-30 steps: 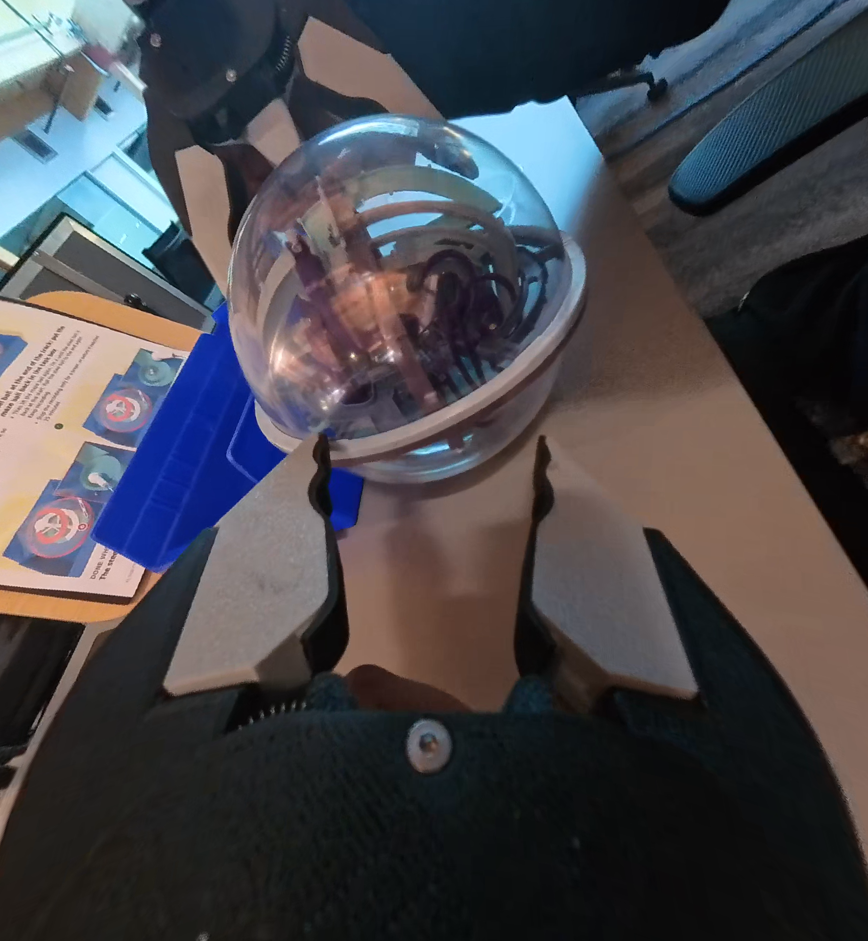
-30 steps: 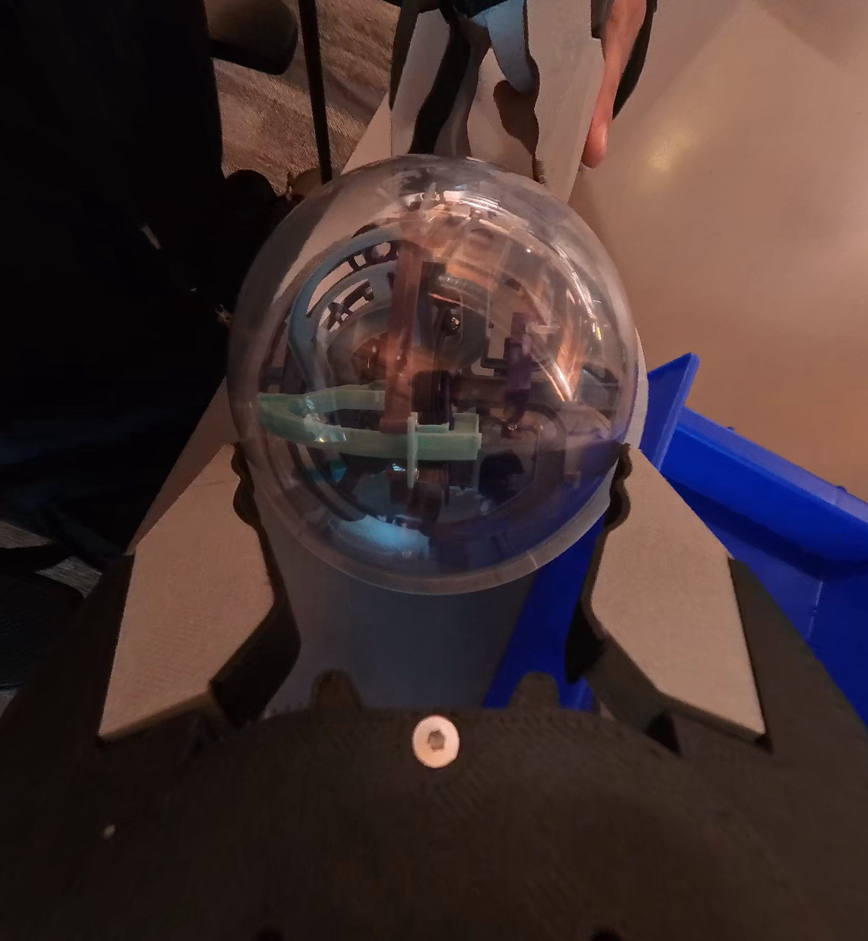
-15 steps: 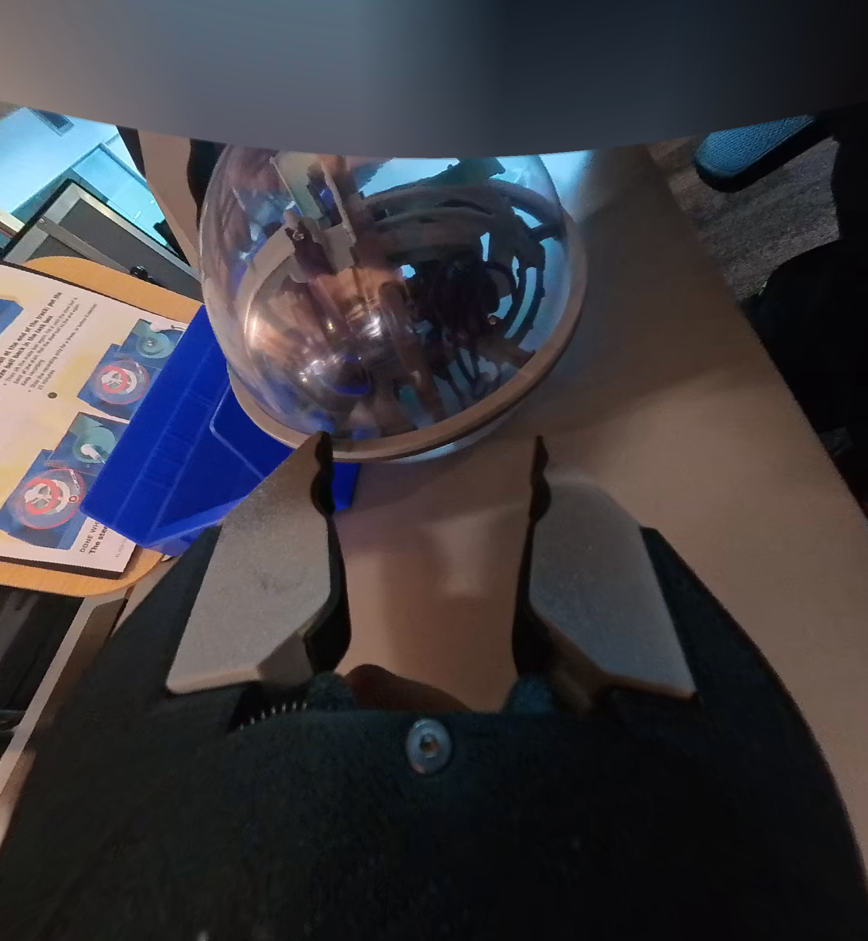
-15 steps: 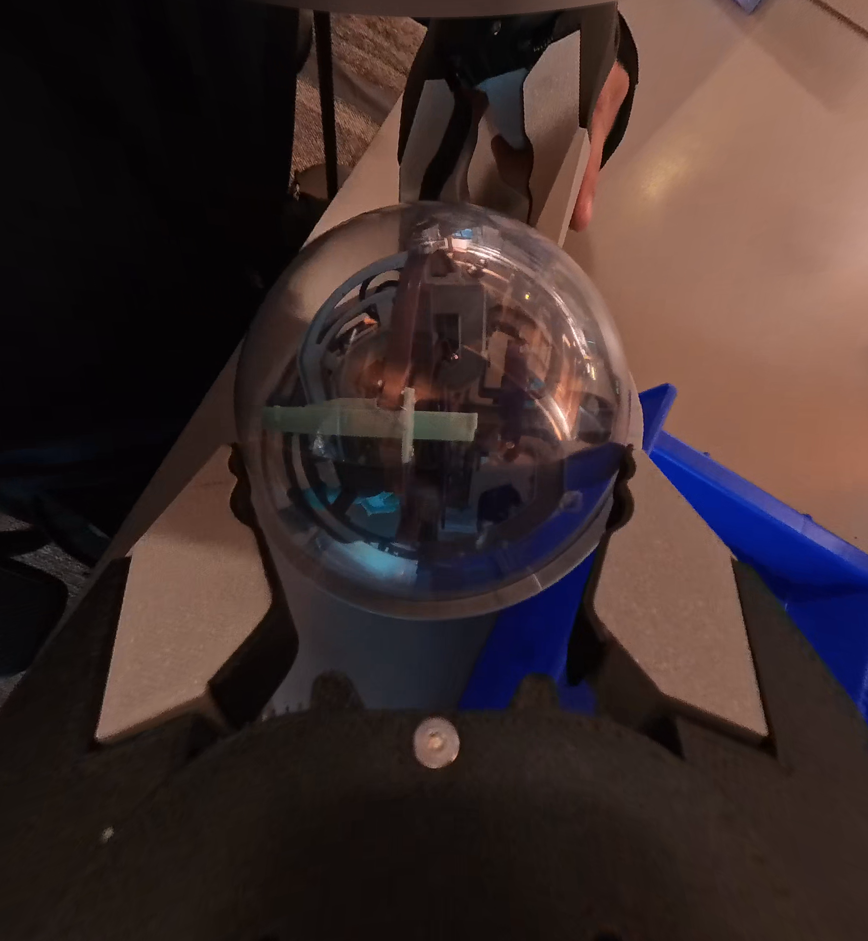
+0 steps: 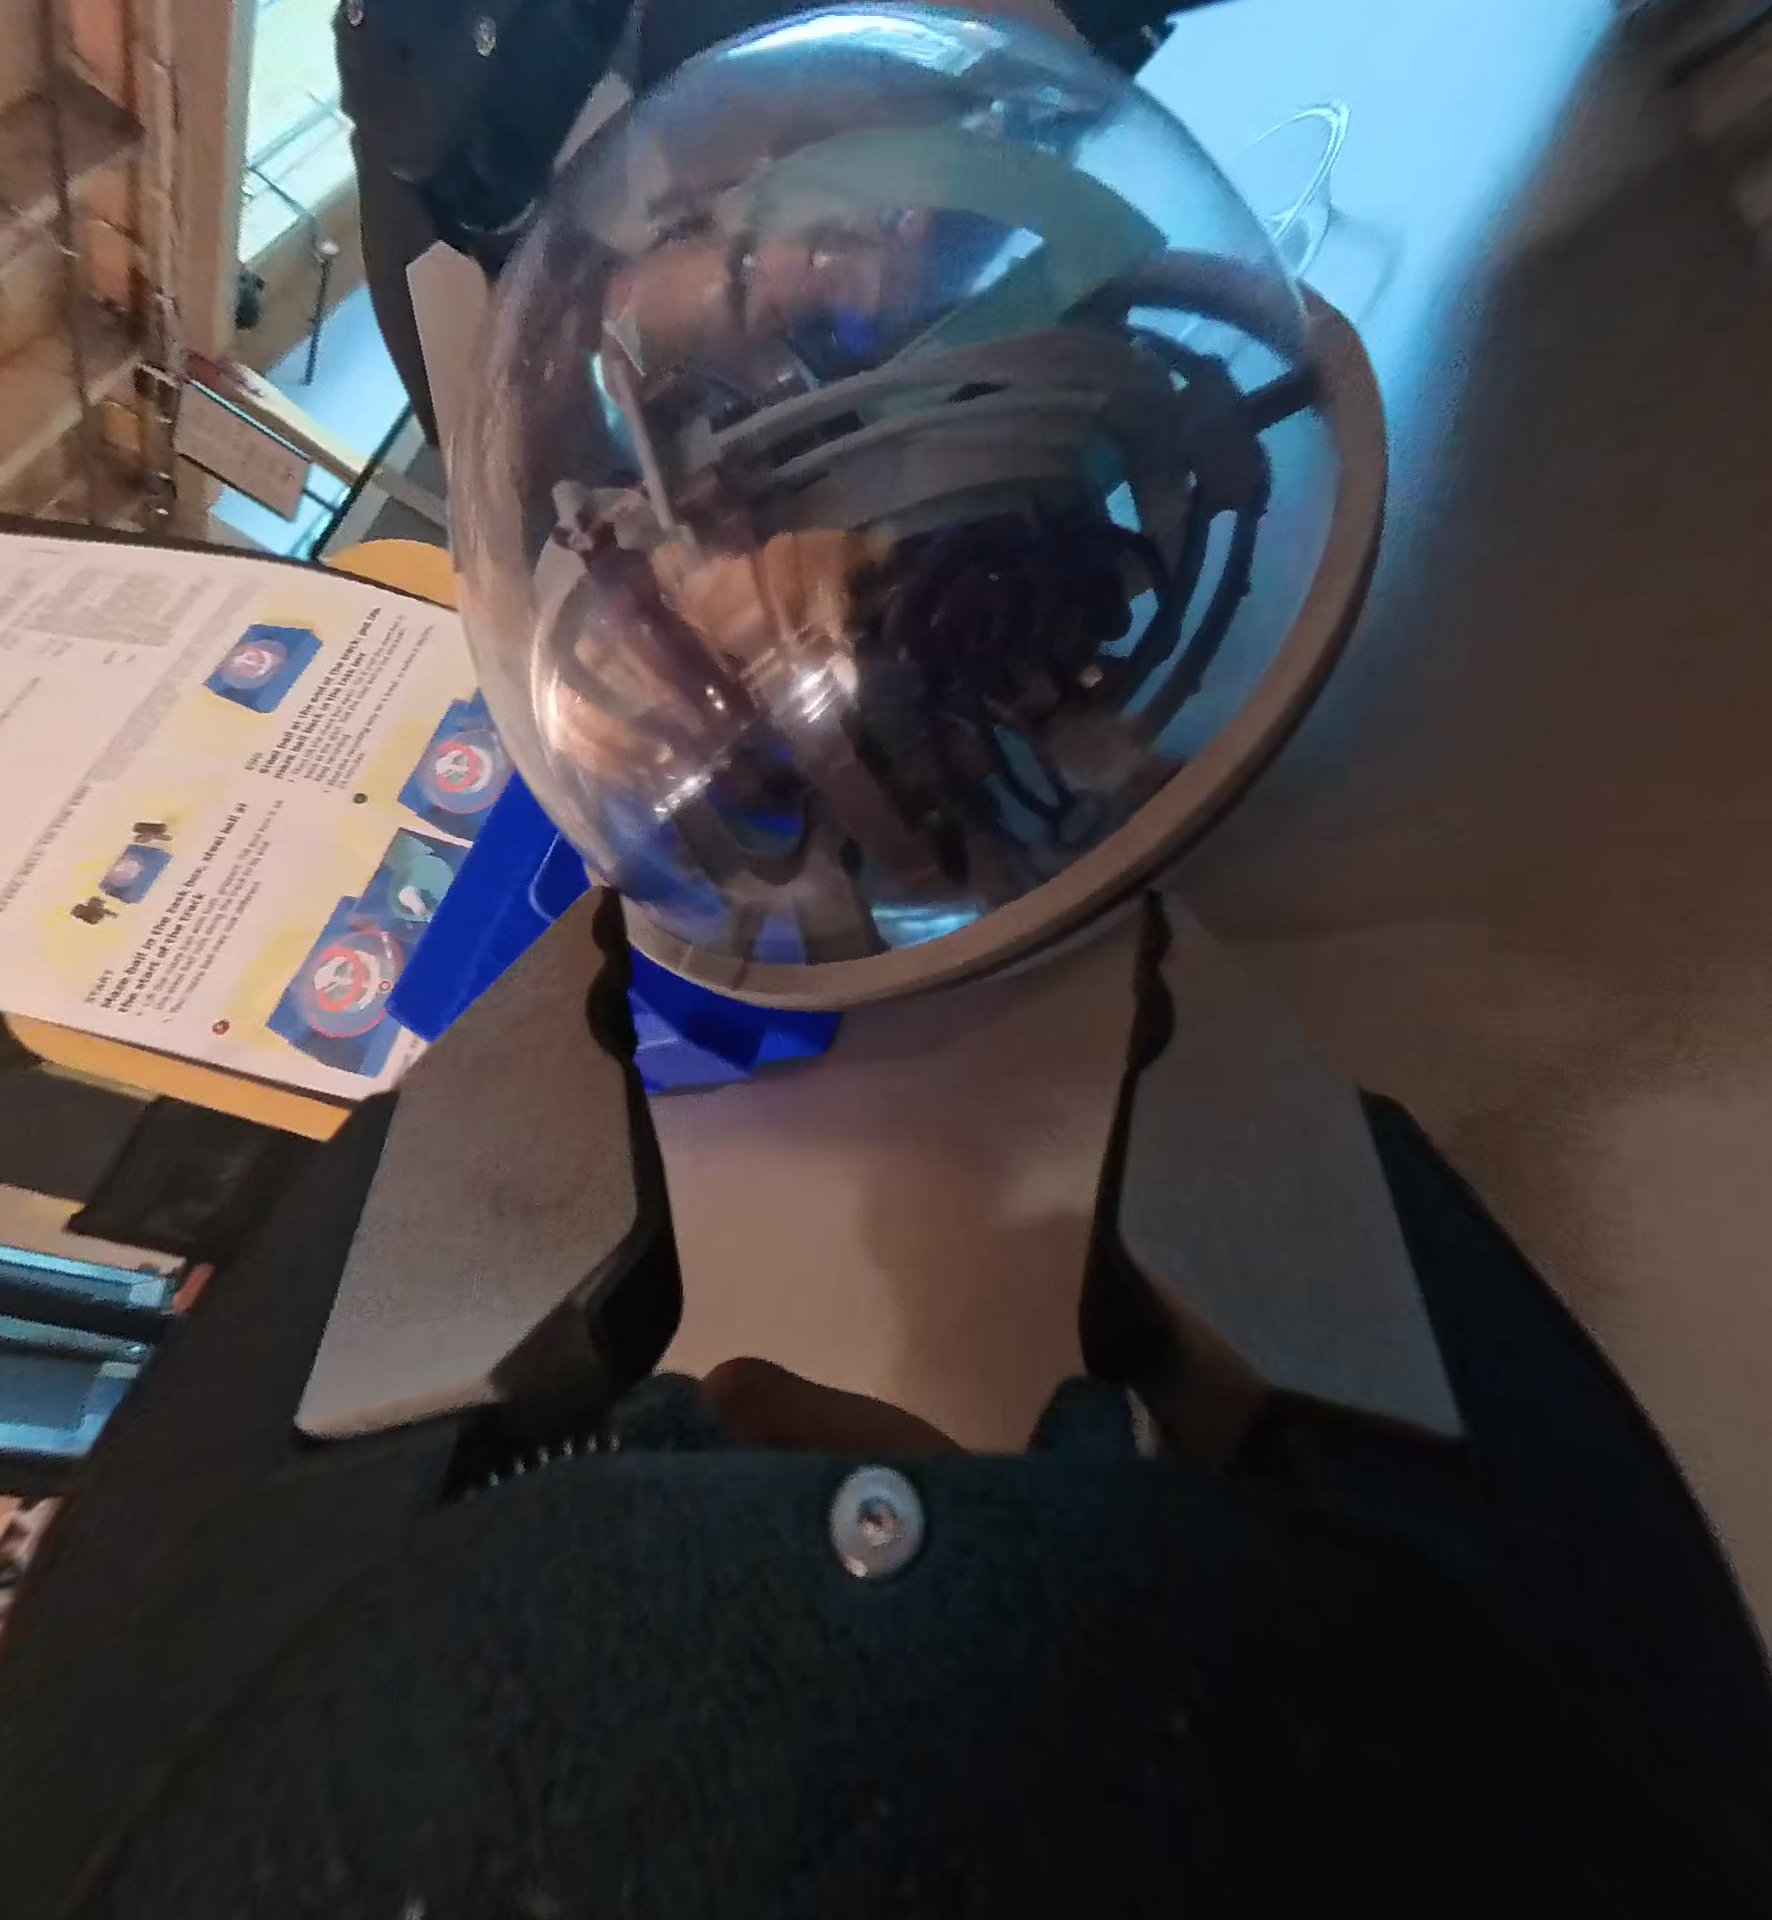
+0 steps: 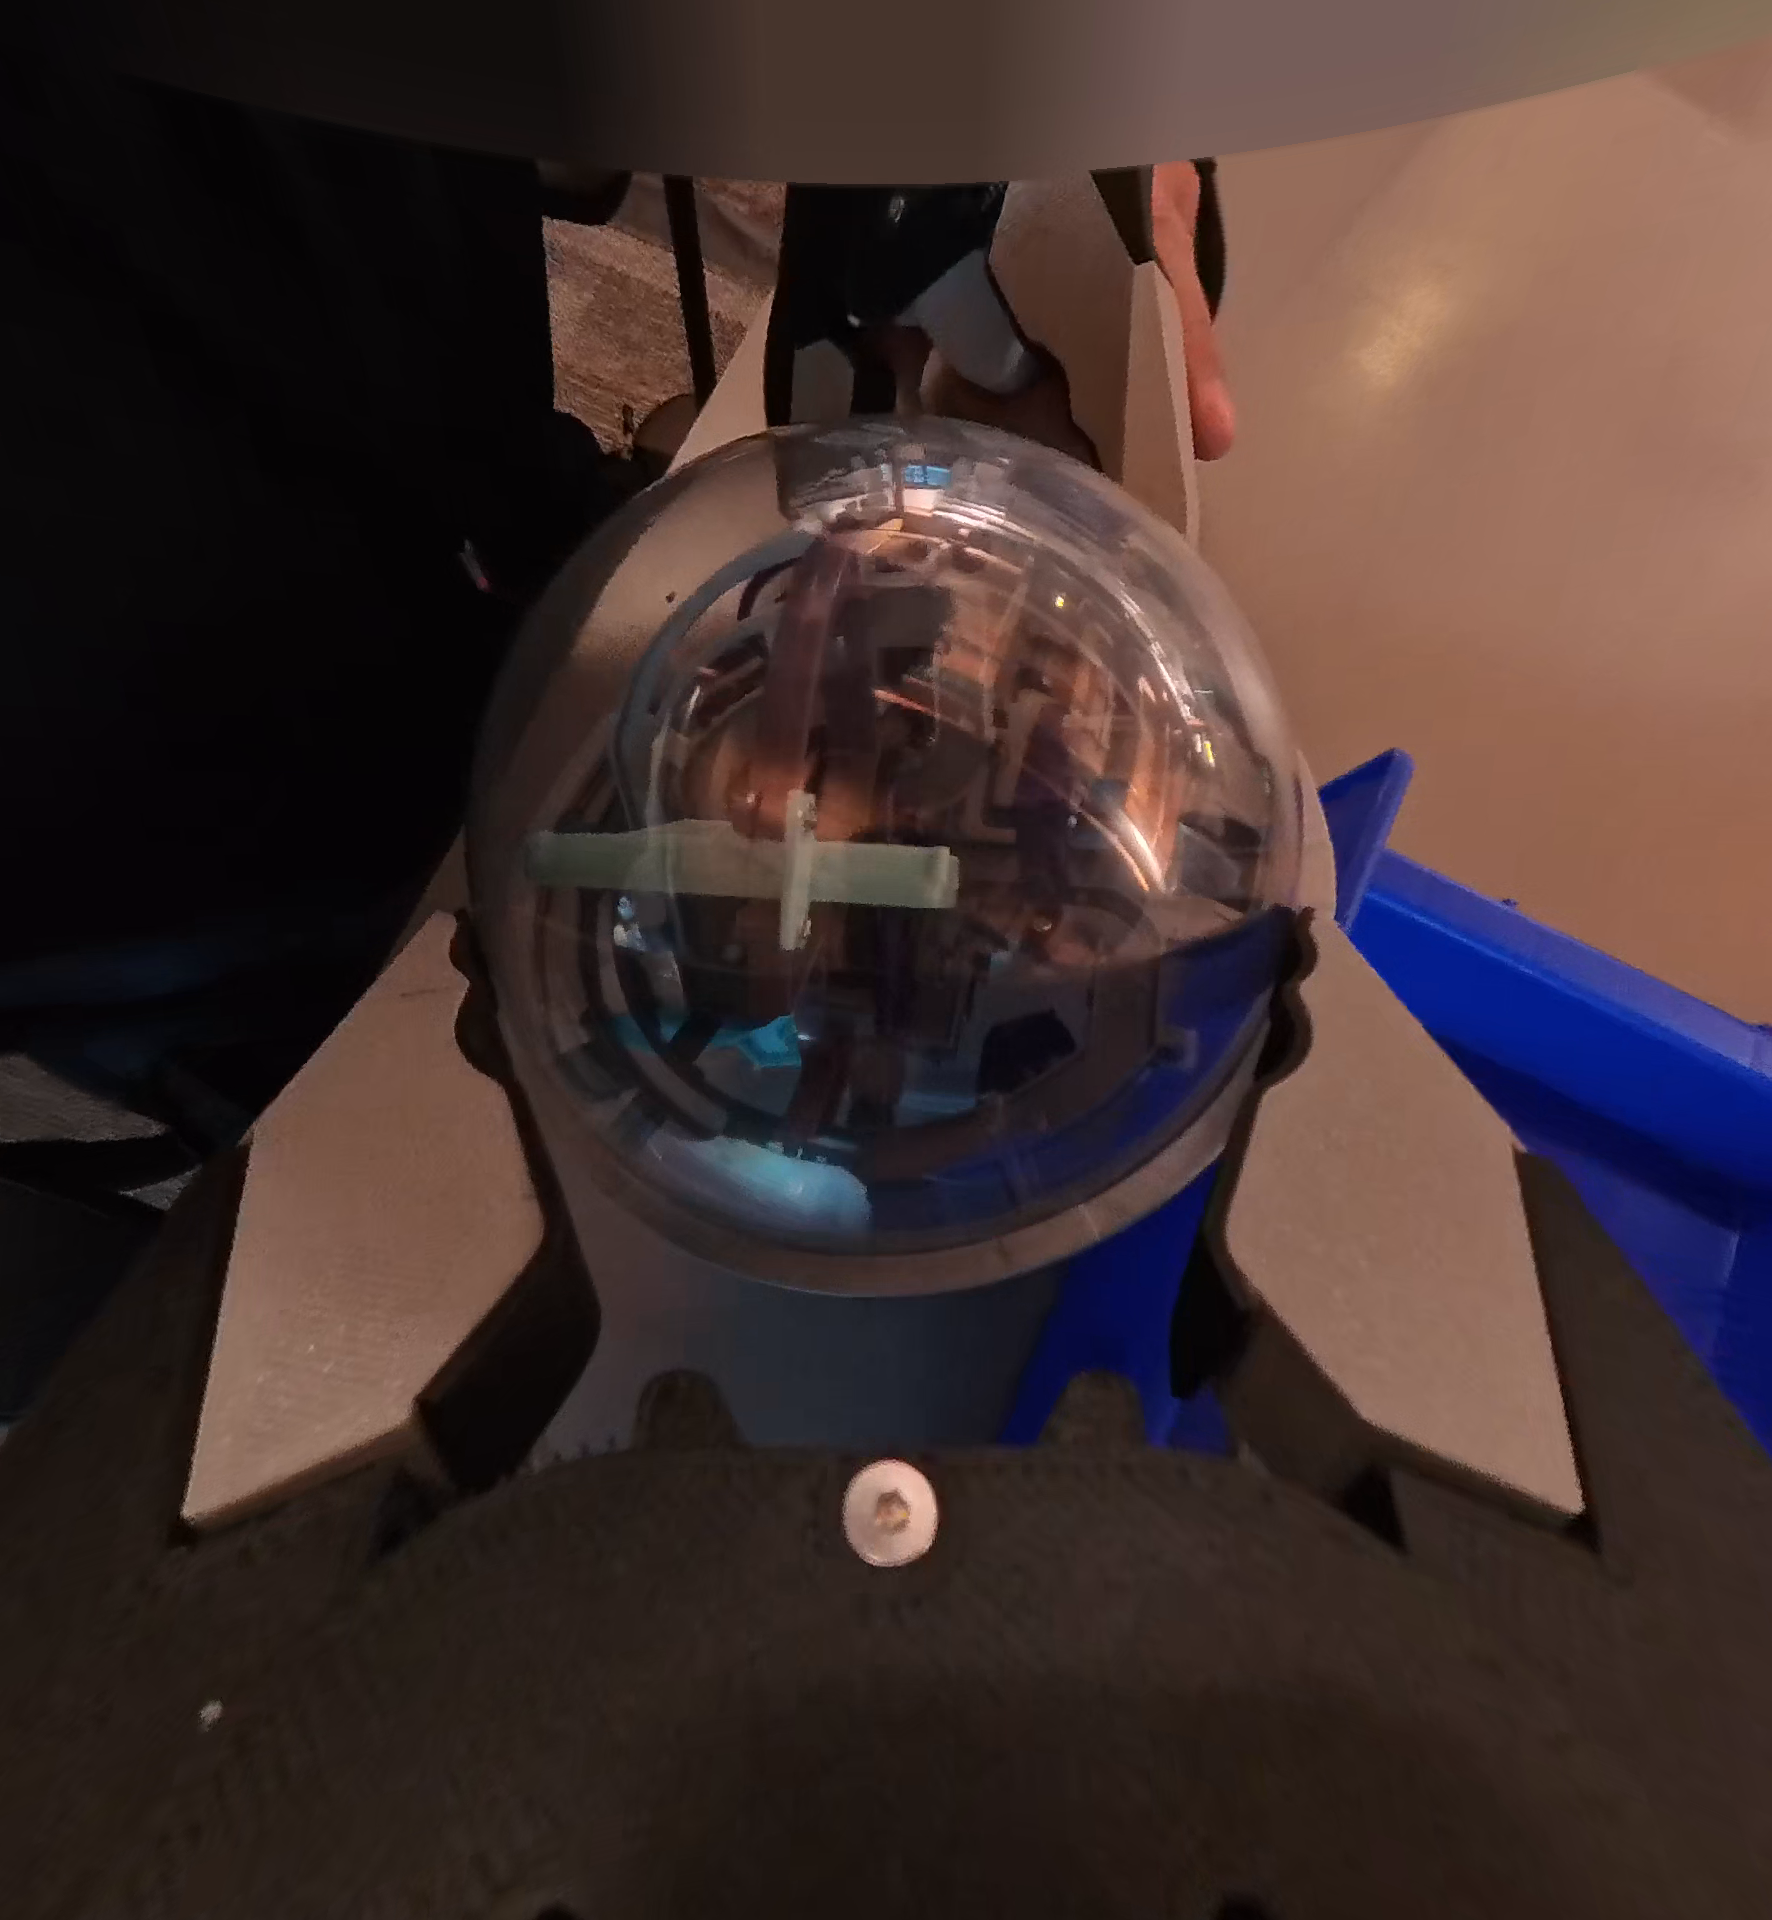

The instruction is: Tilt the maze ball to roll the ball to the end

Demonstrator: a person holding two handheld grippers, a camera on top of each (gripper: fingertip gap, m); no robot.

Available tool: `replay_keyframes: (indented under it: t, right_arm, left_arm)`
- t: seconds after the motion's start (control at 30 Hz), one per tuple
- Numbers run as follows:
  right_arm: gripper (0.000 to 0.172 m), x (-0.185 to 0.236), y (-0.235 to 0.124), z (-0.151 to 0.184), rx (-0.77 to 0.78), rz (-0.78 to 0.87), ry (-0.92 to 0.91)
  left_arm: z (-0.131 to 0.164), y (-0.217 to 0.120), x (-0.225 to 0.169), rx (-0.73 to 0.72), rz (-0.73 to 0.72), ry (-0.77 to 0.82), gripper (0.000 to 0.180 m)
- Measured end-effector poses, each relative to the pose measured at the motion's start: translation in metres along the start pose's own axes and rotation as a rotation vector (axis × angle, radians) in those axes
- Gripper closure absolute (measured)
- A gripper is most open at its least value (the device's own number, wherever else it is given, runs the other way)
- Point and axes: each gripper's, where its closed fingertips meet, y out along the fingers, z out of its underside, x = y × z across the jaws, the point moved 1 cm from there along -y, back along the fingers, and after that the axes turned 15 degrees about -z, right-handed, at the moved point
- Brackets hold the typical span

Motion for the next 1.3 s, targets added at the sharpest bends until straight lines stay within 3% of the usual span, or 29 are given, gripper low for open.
replay_keyframes:
  t: [0.33, 0.67, 0.93, 1.3]
  right_arm:
    - [0.028, 0.017, 0.006, 0.001, 0.127, -0.080, -0.125]
    - [0.019, 0.009, 0.004, 0.008, 0.247, -0.107, -0.011]
    - [0.029, 0.013, -0.007, 0.002, 0.254, 0.050, -0.022]
    - [0.030, 0.024, 0.002, 0.012, 0.195, 0.059, 0.017]
  left_arm:
    - [-0.027, -0.016, -0.011, 0.000, -0.048, 0.062, 0.082]
    - [-0.028, -0.016, -0.011, 0.001, -0.062, 0.051, 0.084]
    - [-0.024, -0.015, -0.010, 0.008, -0.055, 0.029, 0.083]
    - [-0.016, -0.011, -0.015, 0.034, -0.047, 0.060, 0.090]
